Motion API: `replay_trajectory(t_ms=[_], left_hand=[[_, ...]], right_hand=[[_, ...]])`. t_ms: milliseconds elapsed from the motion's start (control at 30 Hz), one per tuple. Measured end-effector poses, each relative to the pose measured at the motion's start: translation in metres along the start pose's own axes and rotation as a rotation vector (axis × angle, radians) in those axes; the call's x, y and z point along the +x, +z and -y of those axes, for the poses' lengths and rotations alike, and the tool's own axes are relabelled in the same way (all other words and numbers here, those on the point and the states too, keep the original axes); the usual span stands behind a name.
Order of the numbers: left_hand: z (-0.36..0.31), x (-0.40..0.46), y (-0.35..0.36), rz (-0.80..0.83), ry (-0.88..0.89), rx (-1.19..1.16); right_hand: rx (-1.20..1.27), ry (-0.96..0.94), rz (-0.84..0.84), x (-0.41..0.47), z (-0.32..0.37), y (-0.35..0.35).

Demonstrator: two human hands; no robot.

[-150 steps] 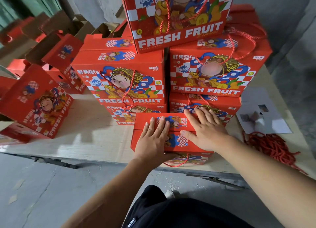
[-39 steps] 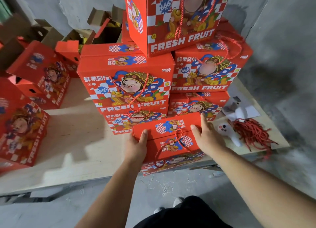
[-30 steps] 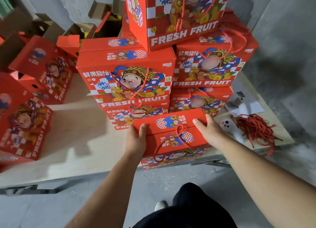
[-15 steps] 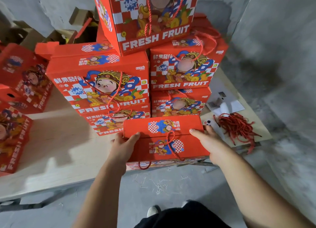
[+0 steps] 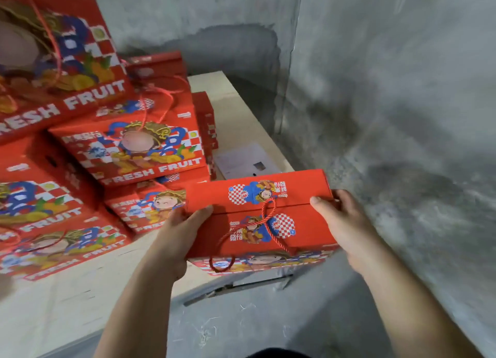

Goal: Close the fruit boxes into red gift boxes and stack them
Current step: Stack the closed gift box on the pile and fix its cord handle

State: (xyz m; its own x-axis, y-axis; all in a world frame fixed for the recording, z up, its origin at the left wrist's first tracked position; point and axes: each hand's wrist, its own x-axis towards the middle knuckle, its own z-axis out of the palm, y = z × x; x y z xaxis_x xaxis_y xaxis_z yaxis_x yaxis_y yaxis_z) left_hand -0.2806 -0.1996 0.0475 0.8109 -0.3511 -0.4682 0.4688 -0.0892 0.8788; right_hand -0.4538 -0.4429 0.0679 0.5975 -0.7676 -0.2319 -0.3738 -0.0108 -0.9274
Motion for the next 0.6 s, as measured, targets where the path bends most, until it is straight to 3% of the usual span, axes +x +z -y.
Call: replay_trajectory(t_ms=[300,600], left_hand=[[0.006,0.013,0.193,-0.054,-0.097,-0.064],[-0.022,0.093,0.265,-0.124,-0.084,-0.097]], right_hand=[[-0.001,0.018,0.087,0.109,-0.001,-0.174],[-0.045,0.133,0.264,0.242,0.010,-0.201]])
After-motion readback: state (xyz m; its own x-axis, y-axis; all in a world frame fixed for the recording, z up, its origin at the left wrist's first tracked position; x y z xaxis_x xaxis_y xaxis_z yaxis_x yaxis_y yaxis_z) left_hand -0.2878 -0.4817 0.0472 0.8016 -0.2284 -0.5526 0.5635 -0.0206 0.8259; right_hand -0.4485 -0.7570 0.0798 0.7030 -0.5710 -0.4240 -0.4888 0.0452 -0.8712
